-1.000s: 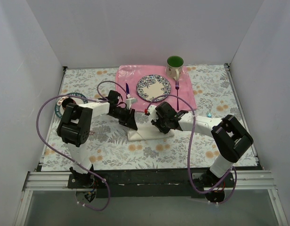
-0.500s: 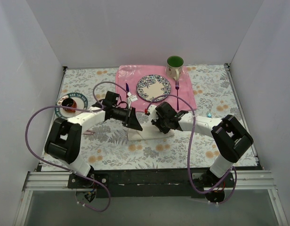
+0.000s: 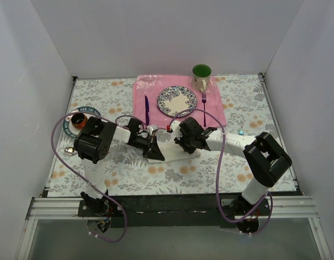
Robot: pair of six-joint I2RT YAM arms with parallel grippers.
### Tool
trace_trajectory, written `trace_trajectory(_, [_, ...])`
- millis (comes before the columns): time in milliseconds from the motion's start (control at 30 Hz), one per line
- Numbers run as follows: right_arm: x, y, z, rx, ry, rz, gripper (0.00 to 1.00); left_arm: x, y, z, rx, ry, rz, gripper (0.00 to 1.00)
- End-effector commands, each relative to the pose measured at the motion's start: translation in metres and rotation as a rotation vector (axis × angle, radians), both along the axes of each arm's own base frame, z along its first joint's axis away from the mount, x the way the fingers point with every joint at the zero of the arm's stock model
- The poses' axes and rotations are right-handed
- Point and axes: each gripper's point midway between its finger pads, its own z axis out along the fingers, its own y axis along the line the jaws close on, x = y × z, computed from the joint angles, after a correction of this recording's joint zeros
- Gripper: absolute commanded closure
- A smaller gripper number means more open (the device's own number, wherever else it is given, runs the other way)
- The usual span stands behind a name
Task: Fold the napkin into a case and place the utensils inside
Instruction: Stuff the top corner of the smaller-rectangle-folded napkin at the center of the board.
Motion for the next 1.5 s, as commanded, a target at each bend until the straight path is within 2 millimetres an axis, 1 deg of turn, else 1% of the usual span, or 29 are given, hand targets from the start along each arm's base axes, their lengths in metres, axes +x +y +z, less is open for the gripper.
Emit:
trace_trajectory(0, [-0.014, -0.015, -0.01, -0.049, 0.053, 0.031, 0.76, -0.002, 0.008, -0.028, 0.076, 0.087, 0.047, 0.98])
trace_trajectory(67, [-0.019, -0.001, 0.009, 0.033, 0.059, 0.082, 0.76, -0.004, 0.008, -0.031, 0.078, 0.104, 0.039, 1.0])
trace_trajectory(100, [-0.021, 0.012, 0.022, 0.083, 0.056, 0.111, 0.75, -0.002, 0.008, -0.031, 0.077, 0.105, 0.039, 1.0])
trace_trajectory(200, [-0.023, 0.033, 0.053, 0.18, 0.043, 0.148, 0.75, -0.003, 0.008, -0.032, 0.082, 0.103, 0.034, 1.0])
trace_trajectory(300, [-0.027, 0.046, 0.062, 0.207, 0.063, 0.158, 0.75, -0.002, 0.009, -0.034, 0.09, 0.1, 0.038, 1.0])
trace_trajectory(400, [-0.03, 0.051, 0.054, 0.202, 0.085, 0.164, 0.75, -0.002, 0.009, -0.034, 0.093, 0.097, 0.038, 1.0])
trace_trajectory(467, [-0.032, 0.048, 0.037, 0.183, 0.105, 0.158, 0.75, -0.002, 0.009, -0.034, 0.091, 0.095, 0.037, 1.0])
trace_trajectory(500, [-0.029, 0.044, 0.032, 0.168, 0.099, 0.145, 0.75, -0.001, 0.009, -0.035, 0.093, 0.096, 0.038, 1.0])
trace_trajectory(533, [-0.031, 0.039, 0.021, 0.149, 0.118, 0.137, 0.75, -0.001, 0.009, -0.035, 0.093, 0.095, 0.037, 1.0])
trace_trajectory(600, [-0.027, 0.032, 0.013, 0.143, 0.13, 0.117, 0.75, -0.001, 0.01, -0.035, 0.094, 0.096, 0.036, 1.0])
trace_trajectory(667, [-0.027, 0.022, 0.002, 0.115, 0.134, 0.116, 0.75, -0.002, 0.011, -0.036, 0.095, 0.104, 0.04, 1.0])
trace_trajectory(700, [-0.022, 0.017, -0.001, 0.106, 0.116, 0.103, 0.75, -0.003, 0.012, -0.037, 0.096, 0.107, 0.042, 1.0])
trace_trajectory(767, [-0.018, 0.009, -0.003, 0.091, 0.101, 0.095, 0.75, -0.003, 0.013, -0.037, 0.096, 0.1, 0.041, 1.0])
trace_trajectory(833, [-0.011, 0.003, -0.002, 0.091, 0.104, 0.072, 0.76, -0.004, 0.014, -0.038, 0.098, 0.103, 0.041, 1.0])
trace_trajectory(900, [-0.003, 0.0, 0.002, 0.102, 0.099, 0.055, 0.75, -0.003, 0.015, -0.038, 0.101, 0.106, 0.045, 1.0])
trace_trajectory(967, [0.0, -0.002, 0.002, 0.096, 0.094, 0.05, 0.76, -0.002, 0.016, -0.038, 0.101, 0.101, 0.047, 1.0])
trace_trajectory(1067, [0.004, -0.007, -0.006, 0.068, 0.096, 0.017, 0.76, -0.001, 0.015, -0.036, 0.091, 0.101, 0.043, 1.0])
trace_trajectory(1167, [0.005, -0.011, -0.013, 0.054, 0.099, -0.007, 0.76, 0.004, 0.011, -0.02, 0.032, 0.046, 0.018, 1.0])
trace_trajectory(1200, [0.004, -0.012, -0.014, 0.053, 0.1, -0.009, 0.76, 0.005, 0.007, 0.0, -0.029, 0.011, 0.0, 1.0])
trace_trajectory(1300, [0.003, -0.014, -0.019, 0.039, 0.106, -0.014, 0.76, 0.012, -0.003, 0.037, -0.14, -0.091, -0.032, 0.98])
trace_trajectory(1333, [0.003, -0.016, -0.022, 0.031, 0.109, -0.017, 0.76, 0.012, -0.009, 0.054, -0.17, -0.138, -0.052, 0.96])
trace_trajectory(1367, [0.003, -0.016, -0.022, 0.03, 0.109, -0.017, 0.76, 0.015, -0.014, 0.065, -0.191, -0.163, -0.063, 0.94])
trace_trajectory(1467, [0.003, -0.016, -0.024, 0.029, 0.11, -0.016, 0.76, 0.011, -0.029, 0.088, -0.233, -0.193, -0.088, 0.91])
